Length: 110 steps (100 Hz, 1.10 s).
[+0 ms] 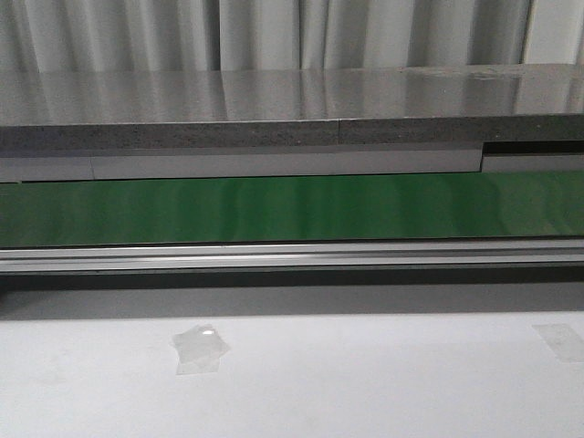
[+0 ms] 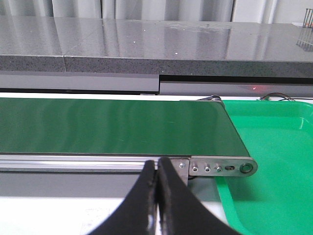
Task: Move button from left to right
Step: 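Close the left gripper on the button's black base and lift it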
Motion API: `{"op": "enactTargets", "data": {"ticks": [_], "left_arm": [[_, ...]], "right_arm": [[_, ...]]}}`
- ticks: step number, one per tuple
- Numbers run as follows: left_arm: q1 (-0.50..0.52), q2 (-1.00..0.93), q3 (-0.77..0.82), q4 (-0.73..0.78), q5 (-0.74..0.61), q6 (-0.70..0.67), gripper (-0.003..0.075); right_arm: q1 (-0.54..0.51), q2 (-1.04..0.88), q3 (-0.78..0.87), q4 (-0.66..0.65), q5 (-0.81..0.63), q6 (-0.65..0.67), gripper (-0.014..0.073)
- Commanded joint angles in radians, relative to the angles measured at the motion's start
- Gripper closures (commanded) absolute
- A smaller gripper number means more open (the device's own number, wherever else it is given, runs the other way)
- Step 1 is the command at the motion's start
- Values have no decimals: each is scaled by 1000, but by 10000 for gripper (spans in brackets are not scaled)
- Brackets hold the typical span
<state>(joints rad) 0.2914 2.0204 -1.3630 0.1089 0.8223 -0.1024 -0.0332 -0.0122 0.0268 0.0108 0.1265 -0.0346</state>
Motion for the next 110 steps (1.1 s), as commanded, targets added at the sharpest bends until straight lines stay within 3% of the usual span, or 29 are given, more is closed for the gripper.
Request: {"op": "enactTargets", "data": {"ticks": [1, 9, 21, 81, 110], "left_arm": [[0, -45, -20, -1, -5, 0, 461], [0, -45, -20, 1, -5, 0, 599], [0, -47, -20, 10, -5, 1, 741], [0, -284, -20, 41, 48, 23, 740], [0, -334, -20, -161, 87, 165, 740]], "right_arm": [[2, -17, -14, -11, -88, 1, 659], [2, -17, -14, -11, -88, 1, 659], [2, -17, -14, -11, -88, 1, 659], [2, -17, -14, -11, -88, 1, 659], [2, -17, -14, -11, -88, 1, 659]]}}
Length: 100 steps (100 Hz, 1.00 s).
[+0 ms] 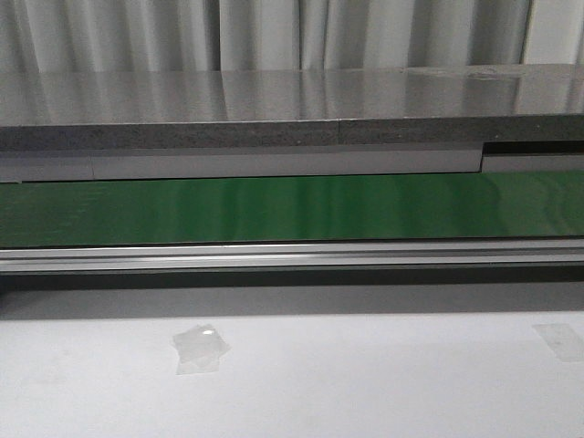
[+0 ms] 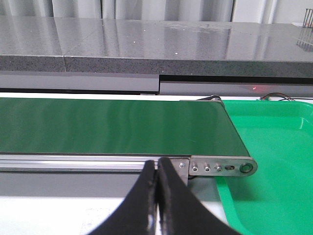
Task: Move button from left to right
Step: 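Close the left gripper on the button's black base and lift it, then place the button on the belt's near end and open the left gripper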
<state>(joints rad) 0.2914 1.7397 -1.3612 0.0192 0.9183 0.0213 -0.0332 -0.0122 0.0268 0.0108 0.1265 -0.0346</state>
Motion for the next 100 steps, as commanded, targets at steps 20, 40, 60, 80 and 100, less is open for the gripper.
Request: {"op": "enactTargets", "data": {"ticks": [20, 40, 60, 80, 100], "left_arm": [[-41, -54, -22, -96, -8, 73, 740], [-103, -43, -22, -94, -18, 85, 740], [-134, -43, -22, -92, -37, 87, 740], [-163, -26, -22, -92, -42, 87, 740], [-187, 22, -22, -90, -36, 87, 739]], "right_arm": [[2, -17, -14, -11, -88, 1, 659], [2, -17, -14, -11, -88, 1, 659], [2, -17, -14, -11, -88, 1, 659], [2, -17, -14, -11, -88, 1, 659], [2, -17, -14, -11, -88, 1, 659]]}}
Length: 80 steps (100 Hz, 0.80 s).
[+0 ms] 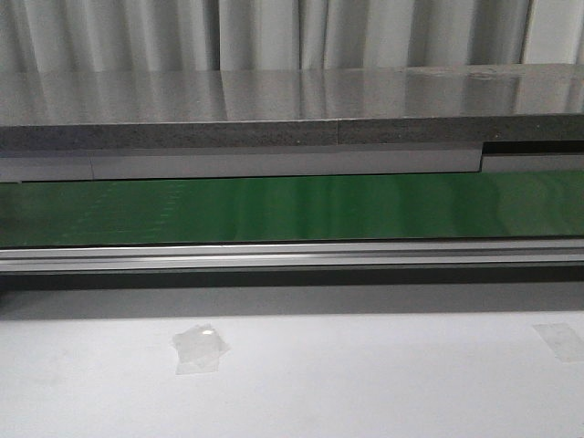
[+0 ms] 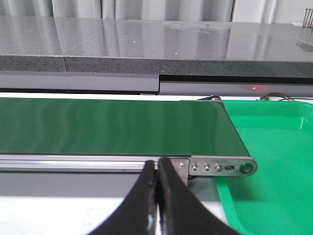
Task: Move button from left to right
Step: 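Place the button on the belt's near end and open the left gripper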
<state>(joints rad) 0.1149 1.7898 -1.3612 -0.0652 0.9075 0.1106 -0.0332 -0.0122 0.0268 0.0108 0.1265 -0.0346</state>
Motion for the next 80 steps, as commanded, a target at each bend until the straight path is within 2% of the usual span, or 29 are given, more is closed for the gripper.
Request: {"op": "enactTargets", "data": {"ticks": [1, 16, 28, 35, 47, 54, 61, 80], "left_arm": [[-12, -27, -22, -5, -25, -2, 739], [-15, -14, -22, -3, -27, -2, 724], [-15, -14, -22, -3, -27, -2, 617], [-15, -14, -22, -3, -22, -2, 503], [-15, -16, -22, -3, -20, 0, 242], [-15, -18, -22, -2, -20, 0, 143], [-15, -20, -22, -2, -20, 0, 107], [-15, -53, -22, -2, -20, 0, 111]], "right_arm": [[2, -17, -14, -11, -88, 1, 659], [2, -17, -14, -11, -88, 1, 659], [2, -17, -14, -11, -88, 1, 659], [2, -17, -14, -11, -88, 1, 659], [2, -17, -14, -11, -88, 1, 659], [2, -17, -14, -11, -88, 1, 659], [2, -17, -14, -11, -88, 1, 659], [2, -17, -14, -11, -88, 1, 659]]}}
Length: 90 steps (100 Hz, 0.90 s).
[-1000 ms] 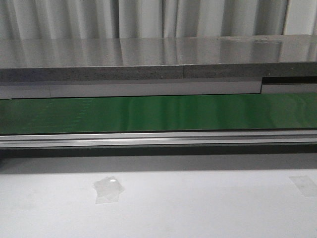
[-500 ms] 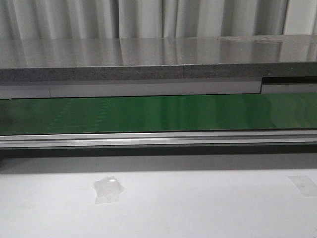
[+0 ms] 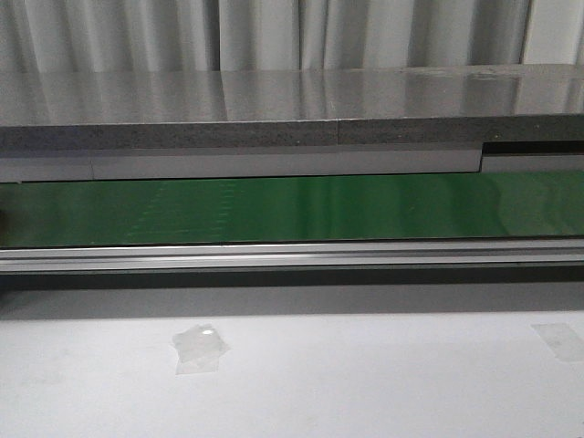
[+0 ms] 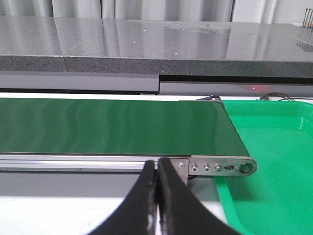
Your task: Move button from left to right
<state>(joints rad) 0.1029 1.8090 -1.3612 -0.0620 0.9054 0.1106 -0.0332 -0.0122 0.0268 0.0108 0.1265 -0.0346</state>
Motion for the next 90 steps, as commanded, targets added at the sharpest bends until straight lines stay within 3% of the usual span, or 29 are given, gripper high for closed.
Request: {"op": "enactTargets", "data": {"ticks": [1, 46, 90], "left_arm": [[-3, -75, -22, -5, -18, 0, 111], [-3, -387, 70, -8, -146, 0, 111], [-3, -818, 574, -54, -694, 0, 111]], "right_arm": [[2, -17, -14, -11, -88, 1, 659], [2, -17, -14, -11, -88, 1, 659], [2, -17, -14, -11, -88, 1, 659]]}}
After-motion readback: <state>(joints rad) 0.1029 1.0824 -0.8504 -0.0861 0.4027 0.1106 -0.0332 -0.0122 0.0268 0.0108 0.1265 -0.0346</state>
